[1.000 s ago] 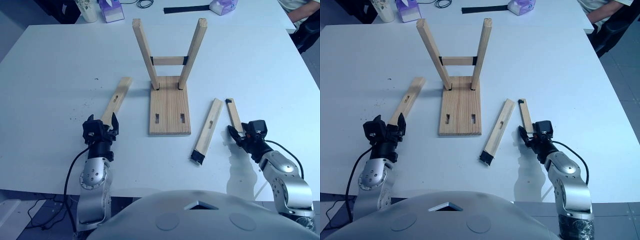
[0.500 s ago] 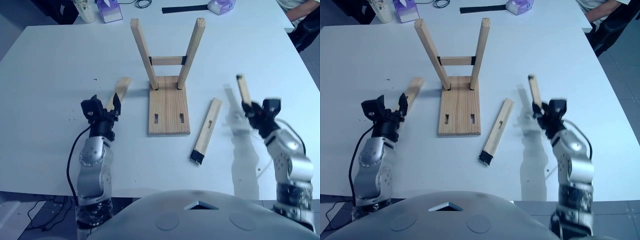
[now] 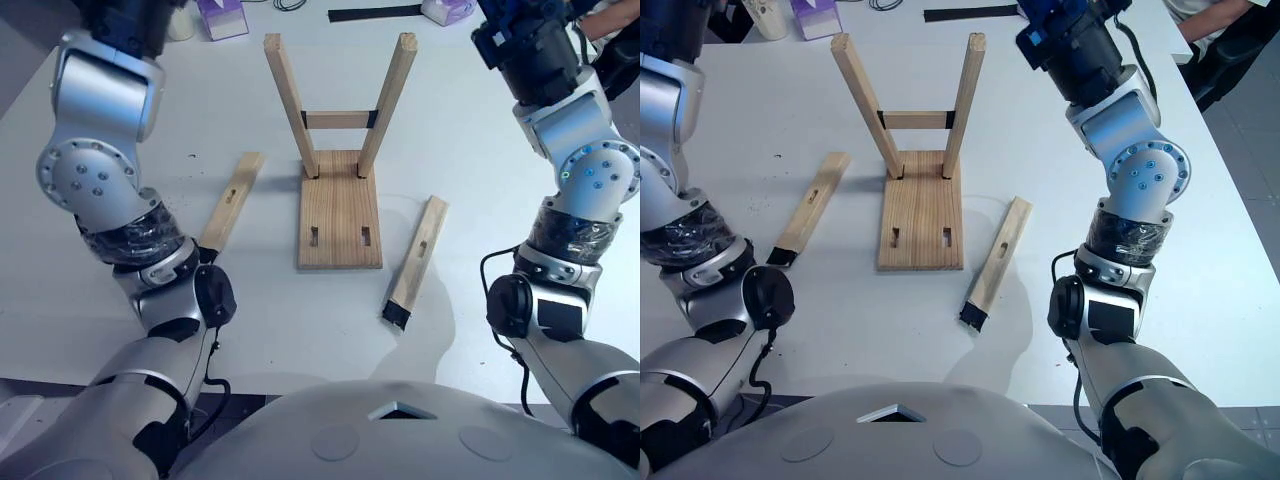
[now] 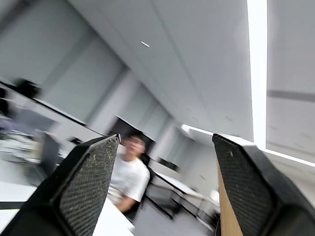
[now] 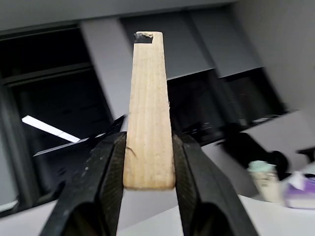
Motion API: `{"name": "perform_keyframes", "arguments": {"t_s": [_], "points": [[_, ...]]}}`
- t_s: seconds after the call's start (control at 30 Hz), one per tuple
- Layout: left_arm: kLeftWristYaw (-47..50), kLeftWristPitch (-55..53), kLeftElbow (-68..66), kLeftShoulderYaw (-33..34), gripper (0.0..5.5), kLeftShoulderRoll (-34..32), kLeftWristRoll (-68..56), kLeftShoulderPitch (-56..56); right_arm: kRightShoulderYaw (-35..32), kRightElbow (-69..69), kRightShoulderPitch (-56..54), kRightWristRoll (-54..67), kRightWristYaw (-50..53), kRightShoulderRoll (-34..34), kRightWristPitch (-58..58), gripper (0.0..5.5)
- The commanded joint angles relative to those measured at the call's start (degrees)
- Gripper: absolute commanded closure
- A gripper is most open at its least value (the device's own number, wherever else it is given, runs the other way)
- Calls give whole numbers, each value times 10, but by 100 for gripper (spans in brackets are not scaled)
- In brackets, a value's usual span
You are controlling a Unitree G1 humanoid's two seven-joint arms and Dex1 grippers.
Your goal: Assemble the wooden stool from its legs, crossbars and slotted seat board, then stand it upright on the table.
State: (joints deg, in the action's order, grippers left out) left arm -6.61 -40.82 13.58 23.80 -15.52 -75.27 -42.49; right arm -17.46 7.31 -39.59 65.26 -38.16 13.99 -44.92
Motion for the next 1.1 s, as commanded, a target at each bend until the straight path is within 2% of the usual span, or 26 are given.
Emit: {"name": "perform_keyframes", "arguments": {"t_s": [0.03,0.27,0.7,0.97,1.1], "points": [[-61,-32,-8,-6,204,-42,-33,6,15,30,4,10,-59,50,-17,420],[-126,-61,33,-23,204,-75,-100,32,46,2,-42,9,-128,98,-41,420],[-156,-57,93,-70,204,-82,-130,76,102,-46,-92,-16,-205,114,-52,420],[-168,-54,92,-79,204,-94,-133,73,149,-47,-43,-90,-291,152,-26,420],[-179,-57,92,-84,204,-103,-133,75,152,-39,-29,-98,-297,150,-26,420]]}}
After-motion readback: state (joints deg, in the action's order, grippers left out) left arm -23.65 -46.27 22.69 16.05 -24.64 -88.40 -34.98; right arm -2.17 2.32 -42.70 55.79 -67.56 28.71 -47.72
